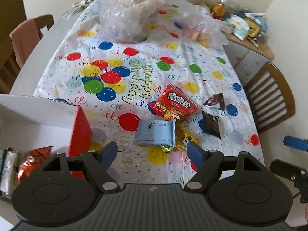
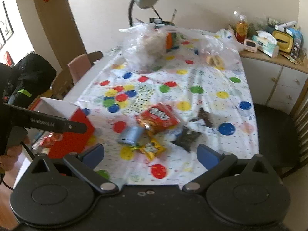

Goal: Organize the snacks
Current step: 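Withdraw both tools from the box back toward the snacks, then grasp the light blue packet with the left tool while the right tool grasps the black packet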

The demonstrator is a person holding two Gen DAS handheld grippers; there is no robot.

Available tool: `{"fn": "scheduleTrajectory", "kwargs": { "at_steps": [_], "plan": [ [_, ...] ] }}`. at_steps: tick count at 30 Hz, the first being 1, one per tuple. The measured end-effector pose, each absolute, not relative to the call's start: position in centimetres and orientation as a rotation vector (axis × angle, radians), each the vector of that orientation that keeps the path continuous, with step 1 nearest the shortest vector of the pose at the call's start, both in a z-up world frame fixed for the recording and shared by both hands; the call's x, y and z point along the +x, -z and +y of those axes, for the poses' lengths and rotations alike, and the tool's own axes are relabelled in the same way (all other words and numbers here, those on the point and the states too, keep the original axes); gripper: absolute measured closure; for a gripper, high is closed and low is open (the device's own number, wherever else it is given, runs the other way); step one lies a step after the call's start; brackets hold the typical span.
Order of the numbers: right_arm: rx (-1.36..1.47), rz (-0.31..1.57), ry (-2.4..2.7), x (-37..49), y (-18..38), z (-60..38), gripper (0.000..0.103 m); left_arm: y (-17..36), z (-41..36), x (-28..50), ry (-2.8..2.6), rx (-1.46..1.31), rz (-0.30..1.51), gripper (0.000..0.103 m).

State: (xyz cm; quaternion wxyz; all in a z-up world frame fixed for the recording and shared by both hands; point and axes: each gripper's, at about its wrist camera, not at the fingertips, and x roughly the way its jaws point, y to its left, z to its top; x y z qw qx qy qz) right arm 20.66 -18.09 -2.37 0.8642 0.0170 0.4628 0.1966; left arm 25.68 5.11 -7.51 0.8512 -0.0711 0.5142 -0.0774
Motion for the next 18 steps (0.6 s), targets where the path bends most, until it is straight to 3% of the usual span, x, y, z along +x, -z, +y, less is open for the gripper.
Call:
{"fn": "scheduleTrajectory", "kwargs": {
  "at_steps": [16,18],
  "plan": [
    [0.089,1.094,-0.413,27.7,10.1,-21.6,0.001,14.3,5.0,32.5,-0.105,-0.546,1.247,0.025],
    [0.091,1.111,-0.42,28.4,10.9,-21.5,0.003,15.4,5.2,33.1,-0.133,-0.626,1.269,0.03]
  ]
}}
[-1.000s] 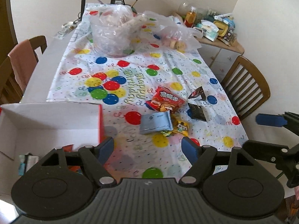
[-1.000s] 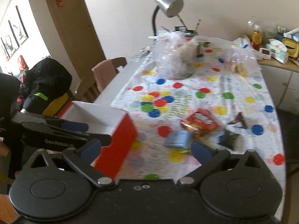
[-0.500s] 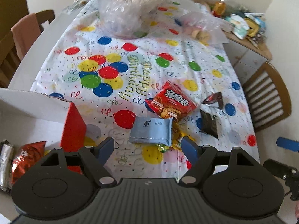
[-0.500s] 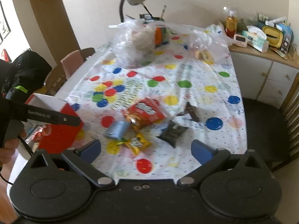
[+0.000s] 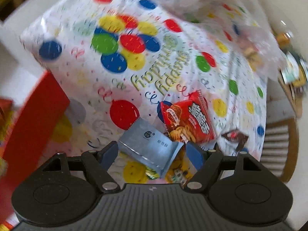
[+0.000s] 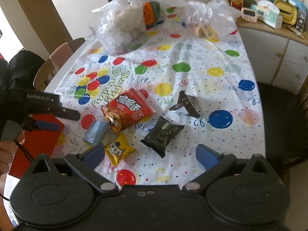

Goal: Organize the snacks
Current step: 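Grasp the light blue packet with the left tool while the right tool grasps the black packet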

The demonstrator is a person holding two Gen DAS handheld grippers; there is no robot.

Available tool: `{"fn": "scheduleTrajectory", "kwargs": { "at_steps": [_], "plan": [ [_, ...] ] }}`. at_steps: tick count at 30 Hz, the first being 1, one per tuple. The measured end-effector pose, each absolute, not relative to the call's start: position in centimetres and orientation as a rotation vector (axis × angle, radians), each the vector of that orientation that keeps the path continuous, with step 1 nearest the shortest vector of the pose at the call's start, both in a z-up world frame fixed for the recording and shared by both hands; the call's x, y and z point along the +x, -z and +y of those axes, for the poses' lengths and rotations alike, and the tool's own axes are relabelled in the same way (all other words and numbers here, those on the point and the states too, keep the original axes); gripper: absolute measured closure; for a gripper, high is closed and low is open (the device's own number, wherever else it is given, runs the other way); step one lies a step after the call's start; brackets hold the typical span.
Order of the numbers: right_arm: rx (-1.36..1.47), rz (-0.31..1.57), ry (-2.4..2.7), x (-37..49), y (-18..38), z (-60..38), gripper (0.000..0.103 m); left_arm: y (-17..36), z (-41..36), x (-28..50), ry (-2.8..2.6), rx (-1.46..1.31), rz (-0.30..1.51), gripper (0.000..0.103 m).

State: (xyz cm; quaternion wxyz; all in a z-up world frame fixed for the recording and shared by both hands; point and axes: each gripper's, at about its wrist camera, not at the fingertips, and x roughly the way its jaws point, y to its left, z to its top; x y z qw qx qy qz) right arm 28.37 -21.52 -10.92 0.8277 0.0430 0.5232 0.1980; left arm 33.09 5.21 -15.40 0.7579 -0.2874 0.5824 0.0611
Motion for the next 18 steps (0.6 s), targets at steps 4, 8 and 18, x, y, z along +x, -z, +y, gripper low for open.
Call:
{"fn": "scheduleTrajectory", "kwargs": {
  "at_steps": [4,8,18],
  "plan": [
    [0.103,1.143,-0.425,29.6,12.5,-21.5,0.006,18.0,5.6,33.8,-0.213,-0.777,1.324,0.041],
    [0.115,1.171,-0.424,30.6,13.9,-21.5,0.011,19.5,6.3,34.0,-0.288,-0.881,1.331,0.044],
    [0.143,1.221,-0.386,33.4,16.9,-20.7,0.024,20.2,6.1,34.6,-0.371,-0.923,1.319,0.044]
  ]
}}
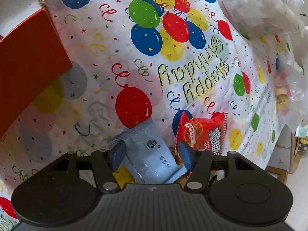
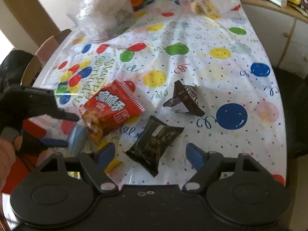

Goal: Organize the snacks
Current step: 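Grasp the light blue packet with the left tool while the right tool grasps the black packet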

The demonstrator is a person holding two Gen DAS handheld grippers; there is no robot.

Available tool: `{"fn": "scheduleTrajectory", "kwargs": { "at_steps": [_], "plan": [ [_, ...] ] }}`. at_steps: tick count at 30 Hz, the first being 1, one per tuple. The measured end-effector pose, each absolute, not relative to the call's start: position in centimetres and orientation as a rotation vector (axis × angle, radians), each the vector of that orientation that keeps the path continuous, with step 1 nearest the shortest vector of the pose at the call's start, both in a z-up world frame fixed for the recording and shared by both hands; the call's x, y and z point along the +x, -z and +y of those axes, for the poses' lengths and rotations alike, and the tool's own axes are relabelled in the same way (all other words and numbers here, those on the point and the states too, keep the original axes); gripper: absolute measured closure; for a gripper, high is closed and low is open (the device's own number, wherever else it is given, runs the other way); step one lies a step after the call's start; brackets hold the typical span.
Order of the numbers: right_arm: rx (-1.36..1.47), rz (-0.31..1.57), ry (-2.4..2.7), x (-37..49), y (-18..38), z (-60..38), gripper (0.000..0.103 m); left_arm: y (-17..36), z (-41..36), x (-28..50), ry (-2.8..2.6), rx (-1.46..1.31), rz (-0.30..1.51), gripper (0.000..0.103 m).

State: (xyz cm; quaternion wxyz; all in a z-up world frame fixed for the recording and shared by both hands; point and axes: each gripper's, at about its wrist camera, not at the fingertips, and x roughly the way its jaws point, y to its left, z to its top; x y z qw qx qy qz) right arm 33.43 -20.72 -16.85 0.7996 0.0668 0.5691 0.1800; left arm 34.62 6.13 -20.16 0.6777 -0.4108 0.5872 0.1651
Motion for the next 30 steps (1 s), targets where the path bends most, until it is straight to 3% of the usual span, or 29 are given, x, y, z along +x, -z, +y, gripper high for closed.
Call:
{"fn": "scheduleTrajectory", "kwargs": {
  "at_steps": [11,21,30],
  "plan": [
    [0.114,1.268,-0.323,35.0,19.2,-18.6,0.033,19.9,3.9,34.7,-0.337,-0.701,1.349,0.047],
    [0.007,1.261,-0.322,34.4,19.5,-18.0,0.063,19.8,3.5,33.3,-0.193,-0.477,1.436,0.051],
    [-0.057,1.241,-0.38,32.4,19.1,-18.4,0.068,19.7,4.4,30.7,-0.19,-0.445,1.426,0.052]
  ]
}}
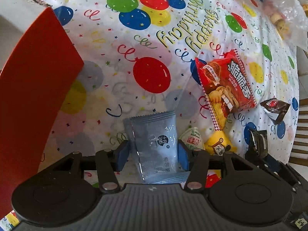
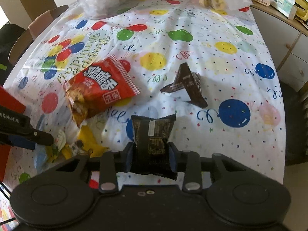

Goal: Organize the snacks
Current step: 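Grasp the light blue packet with the left tool while the right tool grasps the black packet, then carry the blue and black packets into the white box and open both tools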

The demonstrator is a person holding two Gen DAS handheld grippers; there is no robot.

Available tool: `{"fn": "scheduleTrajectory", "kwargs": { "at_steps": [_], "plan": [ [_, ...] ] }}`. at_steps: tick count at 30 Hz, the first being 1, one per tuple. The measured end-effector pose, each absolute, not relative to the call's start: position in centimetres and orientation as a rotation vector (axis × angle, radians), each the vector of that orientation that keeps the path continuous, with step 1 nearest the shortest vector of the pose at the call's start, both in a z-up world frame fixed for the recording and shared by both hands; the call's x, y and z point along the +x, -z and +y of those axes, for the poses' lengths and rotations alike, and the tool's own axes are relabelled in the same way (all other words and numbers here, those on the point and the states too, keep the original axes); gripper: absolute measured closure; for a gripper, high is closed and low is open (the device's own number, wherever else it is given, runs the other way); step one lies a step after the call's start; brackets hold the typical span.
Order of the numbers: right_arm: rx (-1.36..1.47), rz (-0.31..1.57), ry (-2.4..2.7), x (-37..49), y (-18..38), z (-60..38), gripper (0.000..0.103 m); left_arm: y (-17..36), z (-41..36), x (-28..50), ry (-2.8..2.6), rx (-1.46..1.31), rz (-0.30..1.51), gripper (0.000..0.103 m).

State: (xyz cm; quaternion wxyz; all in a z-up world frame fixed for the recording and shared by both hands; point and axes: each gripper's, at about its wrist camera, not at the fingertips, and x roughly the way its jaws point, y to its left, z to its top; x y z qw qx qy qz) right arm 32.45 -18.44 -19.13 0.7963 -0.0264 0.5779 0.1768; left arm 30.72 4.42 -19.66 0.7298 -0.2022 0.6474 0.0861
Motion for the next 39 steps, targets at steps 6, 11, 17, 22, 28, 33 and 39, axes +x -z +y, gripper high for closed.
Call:
{"fn": "scheduleTrajectory", "kwargs": {
  "at_steps": [6,11,17,22,28,33,39],
  "plan": [
    [-0.071,1.236,-0.391,31.1,18.8,-18.5,0.07,19.4,4.7,30.0,-0.173,-0.455,1.391,0.063],
    [-0.05,1.22,-0.399,29.9,17.9,-18.6,0.071,19.1,5.2,29.1,-0.151,-0.484,1.363,0.067],
    [-0.014,1.203,-0.41,27.9,16.2,-18.9,0.072,18.9,5.9,28.1,-0.127,-0.512,1.352,0.07],
    [0.027,1.198,-0.416,25.9,14.8,-19.1,0.073,18.8,6.5,26.6,-0.114,-0.506,1.351,0.07],
    [0.043,1.204,-0.434,23.6,13.8,-18.4,0.073,18.0,8.3,24.6,-0.097,-0.538,1.343,0.071],
    [0.062,1.183,-0.47,22.0,12.1,-17.4,0.073,16.2,9.4,23.2,-0.053,-0.553,1.313,0.071],
    [0.057,1.142,-0.48,20.5,9.6,-16.1,0.073,13.4,11.1,21.6,0.0,-0.546,1.273,0.071]
  ]
}}
